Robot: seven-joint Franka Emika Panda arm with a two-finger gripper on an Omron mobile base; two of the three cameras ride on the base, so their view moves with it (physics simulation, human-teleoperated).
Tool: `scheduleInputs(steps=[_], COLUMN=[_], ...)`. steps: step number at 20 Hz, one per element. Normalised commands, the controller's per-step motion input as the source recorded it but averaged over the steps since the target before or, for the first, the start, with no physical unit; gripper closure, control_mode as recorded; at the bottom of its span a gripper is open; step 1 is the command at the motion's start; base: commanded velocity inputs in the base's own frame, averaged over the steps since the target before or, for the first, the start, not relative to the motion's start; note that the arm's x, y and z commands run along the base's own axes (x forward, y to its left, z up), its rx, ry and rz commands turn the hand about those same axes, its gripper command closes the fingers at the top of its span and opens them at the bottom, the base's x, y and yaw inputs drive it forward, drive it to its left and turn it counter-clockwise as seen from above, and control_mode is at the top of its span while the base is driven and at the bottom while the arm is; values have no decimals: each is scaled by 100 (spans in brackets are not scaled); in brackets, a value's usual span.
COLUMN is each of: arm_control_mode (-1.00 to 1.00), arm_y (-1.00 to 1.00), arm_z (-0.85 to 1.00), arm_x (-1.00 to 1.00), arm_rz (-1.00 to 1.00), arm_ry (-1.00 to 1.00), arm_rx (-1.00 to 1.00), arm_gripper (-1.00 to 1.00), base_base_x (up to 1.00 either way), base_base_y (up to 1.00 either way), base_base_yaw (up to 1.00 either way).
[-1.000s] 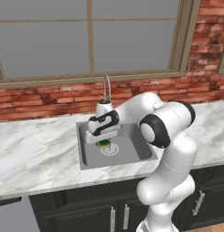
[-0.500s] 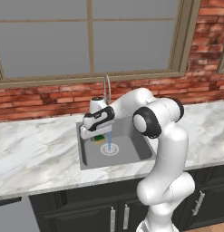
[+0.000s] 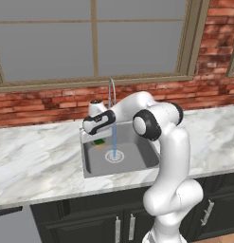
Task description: Soak the sponge with water for a few seconds and then drop it inside the sink.
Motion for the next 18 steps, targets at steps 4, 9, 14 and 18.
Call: scheduleInputs(steps=[4, 9, 14, 18], arm_control_mode=[-100, -100, -100, -100], arm_y=[0, 0, 0, 0], arm_z=[-29, -28, -34, -33], arm_x=[0, 0, 0, 0], arm_rz=[-1, 0, 0, 0], arm_ry=[0, 0, 0, 0], arm_rx=[0, 0, 0, 0], arm_gripper=[100, 100, 100, 100], base_base_x=[0, 0, 0, 0], base_base_y=[0, 0, 0, 0], base_base_yaw=[0, 0, 0, 0])
